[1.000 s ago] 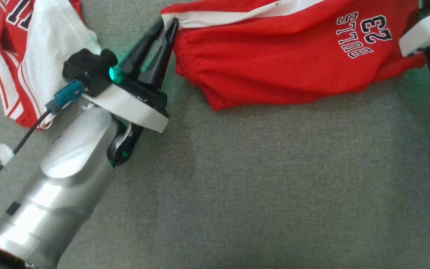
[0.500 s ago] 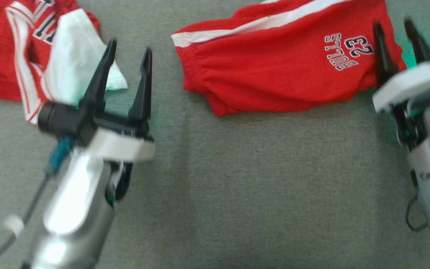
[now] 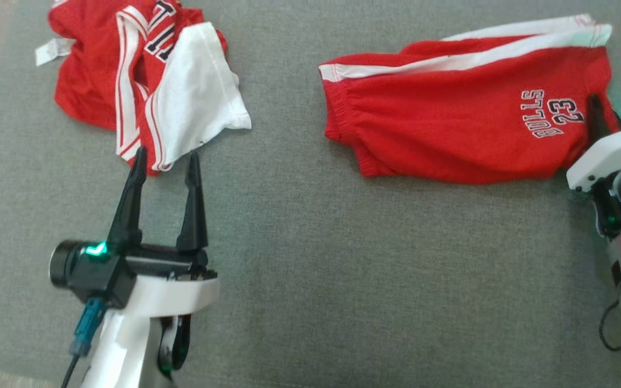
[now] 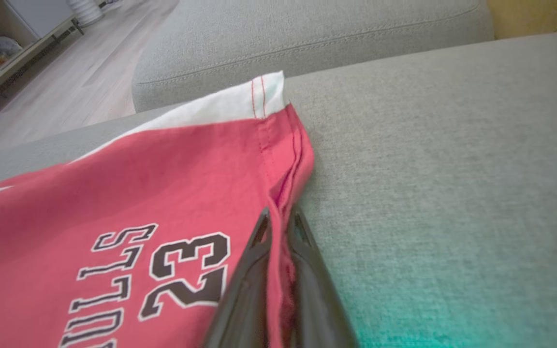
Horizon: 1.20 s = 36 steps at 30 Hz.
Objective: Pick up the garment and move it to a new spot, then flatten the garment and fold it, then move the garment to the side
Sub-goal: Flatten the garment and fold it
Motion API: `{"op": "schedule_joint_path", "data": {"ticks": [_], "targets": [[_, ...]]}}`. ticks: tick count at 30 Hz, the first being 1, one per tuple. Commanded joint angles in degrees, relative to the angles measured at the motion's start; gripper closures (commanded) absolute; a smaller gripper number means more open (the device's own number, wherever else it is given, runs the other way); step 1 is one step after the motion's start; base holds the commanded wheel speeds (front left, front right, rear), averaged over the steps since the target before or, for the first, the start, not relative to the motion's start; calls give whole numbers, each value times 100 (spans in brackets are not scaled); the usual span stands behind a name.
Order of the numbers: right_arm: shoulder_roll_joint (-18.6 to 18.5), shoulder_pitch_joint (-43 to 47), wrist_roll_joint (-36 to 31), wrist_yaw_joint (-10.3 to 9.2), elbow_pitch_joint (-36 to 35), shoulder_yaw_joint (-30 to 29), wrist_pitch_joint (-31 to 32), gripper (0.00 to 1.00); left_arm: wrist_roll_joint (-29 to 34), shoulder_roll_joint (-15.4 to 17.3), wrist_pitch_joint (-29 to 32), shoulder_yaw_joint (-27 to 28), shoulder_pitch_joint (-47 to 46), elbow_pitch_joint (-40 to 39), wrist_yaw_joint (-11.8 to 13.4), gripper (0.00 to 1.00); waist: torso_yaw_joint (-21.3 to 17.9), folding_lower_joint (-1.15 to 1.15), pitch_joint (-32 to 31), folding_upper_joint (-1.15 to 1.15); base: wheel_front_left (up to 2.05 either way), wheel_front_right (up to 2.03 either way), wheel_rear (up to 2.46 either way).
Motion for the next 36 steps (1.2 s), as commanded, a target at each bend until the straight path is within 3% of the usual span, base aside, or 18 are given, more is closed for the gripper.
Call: {"op": "schedule_joint_path", "data": {"ticks": [1, 10, 20, 28, 36], "targets": [[-54, 22, -18, 37, -48, 81, -128, 100, 68, 3, -27, 276, -17, -232, -28, 0, -41, 1, -77, 0, 0, 0, 0], [-634, 123, -582, 37, 56, 150, -409, 100, 95, -123, -27, 692, 141, -280, -211, 0, -673, 1, -189, 0, 0, 0, 0], [-706, 150, -628, 37, -329, 98, -690, 100, 266, -146, -27, 831, 142, -249, -354, 0, -937, 1, -283, 0, 0, 0, 0], [-228, 175, -1142, 37, -1495, 587, -791, 100, 318, -150, -27, 827, 298, -136, -385, 0, -824, 1, -519, 0, 0, 0, 0], [543, 779, -1412, 37, -2868, 1608, -111, 100, 152, -151, -27, 636, 403, -43, -264, 0, -524, 1, -658, 0, 0, 0, 0]]}}
